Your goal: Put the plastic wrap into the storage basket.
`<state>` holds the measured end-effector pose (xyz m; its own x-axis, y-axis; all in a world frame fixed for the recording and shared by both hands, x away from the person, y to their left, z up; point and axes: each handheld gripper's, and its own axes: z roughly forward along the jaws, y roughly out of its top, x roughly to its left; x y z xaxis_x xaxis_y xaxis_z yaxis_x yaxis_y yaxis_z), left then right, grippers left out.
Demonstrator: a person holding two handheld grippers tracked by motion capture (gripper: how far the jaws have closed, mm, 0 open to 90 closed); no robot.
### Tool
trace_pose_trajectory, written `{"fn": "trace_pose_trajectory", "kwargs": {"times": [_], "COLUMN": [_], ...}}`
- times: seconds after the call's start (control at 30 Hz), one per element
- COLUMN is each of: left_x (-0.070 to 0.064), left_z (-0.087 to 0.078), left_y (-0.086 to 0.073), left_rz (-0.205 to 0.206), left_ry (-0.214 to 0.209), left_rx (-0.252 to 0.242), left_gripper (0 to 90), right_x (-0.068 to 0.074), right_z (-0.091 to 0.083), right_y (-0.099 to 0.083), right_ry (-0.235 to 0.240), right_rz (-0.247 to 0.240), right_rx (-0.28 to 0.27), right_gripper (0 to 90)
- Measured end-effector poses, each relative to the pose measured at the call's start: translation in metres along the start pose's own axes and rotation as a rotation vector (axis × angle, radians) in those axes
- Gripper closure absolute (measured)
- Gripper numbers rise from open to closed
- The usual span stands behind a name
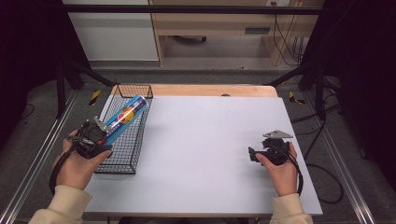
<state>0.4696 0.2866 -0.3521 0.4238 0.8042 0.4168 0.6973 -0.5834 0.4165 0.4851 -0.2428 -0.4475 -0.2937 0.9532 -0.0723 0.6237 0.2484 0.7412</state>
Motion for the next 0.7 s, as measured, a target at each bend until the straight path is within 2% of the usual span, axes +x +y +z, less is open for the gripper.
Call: {"fn": "trace_pose_trajectory", "kwargs": {"times": [0.47,0.6,0.7], "left_x": [-0.0061,-0.0044,-0.0023], "left_z": [0.0056,0.0074,0.0090], "left_y": [0.0046,0.0035,0.0041], "left_rz": [-0.005,-0.033,-0.052], "left_ry": [-0.019,-0.015,-0.031], "left_rx": [0.044,0.049,0.065], "left_gripper": [31.5,31.6,31.6], "right_x": [-0.0011,-0.0010,-0.0006], "right_z": [-0.0002,0.0001,0.0010], "right_y": [-0.0004,-0.0004,-0.0003], "right_ry": [0.005,0.006,0.005], "right_rz": [0.002,-0.001,-0.004], "right_rx": [0.002,0.003,0.004], "right_gripper": [7.2,7.2,7.2]}}
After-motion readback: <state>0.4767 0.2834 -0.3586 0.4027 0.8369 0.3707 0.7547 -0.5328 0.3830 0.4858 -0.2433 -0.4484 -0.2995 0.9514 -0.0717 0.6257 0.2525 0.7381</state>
